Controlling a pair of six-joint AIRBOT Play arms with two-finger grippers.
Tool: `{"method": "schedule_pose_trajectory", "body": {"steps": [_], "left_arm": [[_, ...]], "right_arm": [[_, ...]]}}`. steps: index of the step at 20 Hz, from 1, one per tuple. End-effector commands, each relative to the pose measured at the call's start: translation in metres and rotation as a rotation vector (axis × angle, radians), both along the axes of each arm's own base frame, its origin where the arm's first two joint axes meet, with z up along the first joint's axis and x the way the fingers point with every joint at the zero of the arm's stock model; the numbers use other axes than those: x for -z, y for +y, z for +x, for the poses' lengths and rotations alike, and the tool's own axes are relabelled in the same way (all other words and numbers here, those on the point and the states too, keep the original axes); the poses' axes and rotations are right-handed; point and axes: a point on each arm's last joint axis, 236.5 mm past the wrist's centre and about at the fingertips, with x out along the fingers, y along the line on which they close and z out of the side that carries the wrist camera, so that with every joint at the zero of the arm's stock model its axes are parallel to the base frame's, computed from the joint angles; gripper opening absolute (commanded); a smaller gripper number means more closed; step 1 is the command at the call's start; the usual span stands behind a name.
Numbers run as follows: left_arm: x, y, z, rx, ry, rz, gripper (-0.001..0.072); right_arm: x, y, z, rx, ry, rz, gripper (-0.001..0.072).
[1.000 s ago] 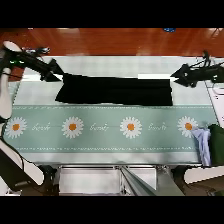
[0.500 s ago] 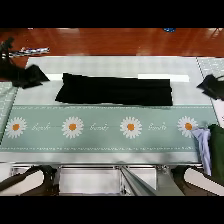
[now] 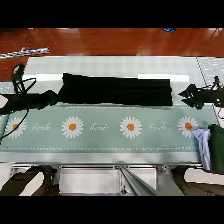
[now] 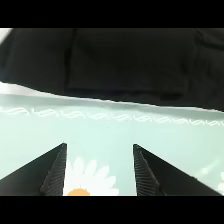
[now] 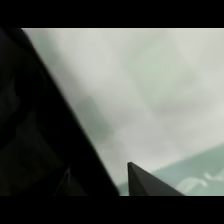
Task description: Fold the shirts.
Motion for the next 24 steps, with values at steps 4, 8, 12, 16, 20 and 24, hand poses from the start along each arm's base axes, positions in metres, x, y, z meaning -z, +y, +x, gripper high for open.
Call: {"method": "schedule_pose_trajectory", "body": {"steps": [4,8,12,16,20,24], "left_arm": [[0.009,-0.006,0.008,-0.037,0.000,-0.054,0.0504],[0.013,-0.012,0.010,-0.048,0.020,-0.096,0.0504],[0.013,-0.015,0.011,-0.053,0.027,-0.119,0.0504],[0.007,-0.029,0.010,-0.042,0.026,-0.173,0.0245],[-0.003,-0.088,-0.007,0.161,0.004,-0.211,0.0015],[-0.008,-0.156,0.009,0.260,-0.076,-0.218,0.0015]], "right_arm": [[0.019,0.050,0.041,-0.095,-0.009,0.126,0.0416],[0.032,0.079,0.063,-0.149,0.013,0.148,0.0415],[0.022,0.100,0.084,-0.232,-0.040,0.121,0.0082],[-0.025,0.111,0.074,-0.384,-0.102,0.059,0.0022],[-0.080,0.099,0.019,-0.493,-0.095,-0.146,0.0022],[-0.125,0.098,-0.057,-0.466,-0.166,-0.274,0.0021]]}}
